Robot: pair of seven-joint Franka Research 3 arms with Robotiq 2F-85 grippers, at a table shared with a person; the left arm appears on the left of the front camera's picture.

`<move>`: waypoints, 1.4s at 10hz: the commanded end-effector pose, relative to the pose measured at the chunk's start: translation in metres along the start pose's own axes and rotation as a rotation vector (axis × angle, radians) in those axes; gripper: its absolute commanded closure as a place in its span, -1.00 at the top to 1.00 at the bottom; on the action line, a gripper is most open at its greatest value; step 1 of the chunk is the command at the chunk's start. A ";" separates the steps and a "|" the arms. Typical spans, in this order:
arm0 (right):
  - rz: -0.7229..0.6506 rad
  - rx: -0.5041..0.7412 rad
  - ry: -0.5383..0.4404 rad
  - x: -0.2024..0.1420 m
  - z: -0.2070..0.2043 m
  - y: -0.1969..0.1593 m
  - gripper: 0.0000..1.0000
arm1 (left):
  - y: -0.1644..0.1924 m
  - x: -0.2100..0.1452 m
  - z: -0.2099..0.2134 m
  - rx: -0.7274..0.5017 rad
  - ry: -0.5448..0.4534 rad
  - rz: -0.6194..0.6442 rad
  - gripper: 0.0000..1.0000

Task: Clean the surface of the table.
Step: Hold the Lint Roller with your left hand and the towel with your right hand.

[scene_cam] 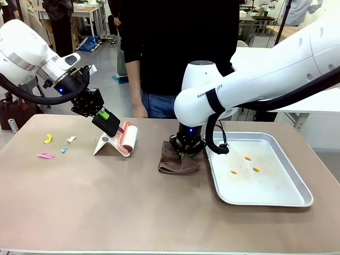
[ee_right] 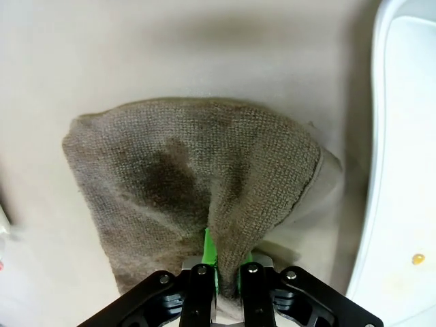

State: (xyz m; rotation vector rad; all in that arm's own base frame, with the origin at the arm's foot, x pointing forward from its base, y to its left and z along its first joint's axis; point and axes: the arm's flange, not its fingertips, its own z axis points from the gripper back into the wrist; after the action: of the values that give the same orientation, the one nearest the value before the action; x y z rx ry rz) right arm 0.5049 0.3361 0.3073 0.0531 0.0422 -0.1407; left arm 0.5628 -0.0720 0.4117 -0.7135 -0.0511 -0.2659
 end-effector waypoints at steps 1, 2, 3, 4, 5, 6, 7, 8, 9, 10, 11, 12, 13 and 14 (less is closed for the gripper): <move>0.022 0.065 0.027 0.001 -0.012 -0.016 -1.00 | -0.006 -0.010 0.008 -0.074 -0.048 -0.044 -1.00; 0.014 0.128 0.018 0.004 -0.008 -0.026 -1.00 | -0.007 -0.013 0.013 -0.091 -0.055 -0.052 -1.00; 0.009 0.191 0.021 0.006 -0.003 -0.037 -1.00 | -0.009 -0.016 0.018 -0.125 -0.024 -0.069 -1.00; 0.020 0.278 0.025 0.006 0.003 -0.049 -1.00 | -0.010 -0.018 0.025 -0.141 -0.055 -0.060 -1.00; 0.027 0.363 0.026 0.007 0.010 -0.062 -1.00 | -0.010 -0.019 0.032 -0.185 -0.080 -0.058 -1.00; 0.033 0.438 0.018 0.007 0.019 -0.075 -1.00 | -0.008 -0.020 0.040 -0.258 -0.066 -0.061 -1.00; 0.047 0.521 0.005 0.006 0.029 -0.089 -1.00 | -0.002 -0.021 0.048 -0.314 -0.089 -0.032 -1.00; 0.091 0.659 -0.012 0.003 0.042 -0.106 -1.00 | 0.007 -0.022 0.059 -0.390 -0.120 0.012 -1.00; 0.144 0.790 -0.024 -0.001 0.053 -0.118 -1.00 | 0.016 -0.024 0.068 -0.444 -0.109 0.028 -1.00; 0.194 0.908 -0.015 -0.005 0.061 -0.131 -1.00 | 0.025 -0.027 0.075 -0.503 -0.057 0.026 -1.00; 0.252 1.032 -0.013 -0.010 0.068 -0.145 -1.00 | 0.039 -0.030 0.087 -0.569 -0.021 0.020 -1.00; 0.304 1.128 -0.018 -0.020 0.074 -0.165 -1.00 | 0.056 -0.037 0.100 -0.653 0.012 -0.006 -1.00; 0.335 1.206 -0.027 -0.029 0.079 -0.190 -1.00 | 0.072 -0.048 0.114 -0.705 0.022 -0.016 -1.00; 0.366 1.271 -0.025 -0.041 0.084 -0.218 -1.00 | 0.089 -0.060 0.128 -0.734 -0.030 0.007 -1.00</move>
State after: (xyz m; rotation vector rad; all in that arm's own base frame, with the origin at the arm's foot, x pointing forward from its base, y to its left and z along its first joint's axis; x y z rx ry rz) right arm 0.4564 0.1522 0.3909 1.2711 -0.1257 0.1799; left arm 0.5277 0.0728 0.4390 -1.3806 0.0574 -0.2777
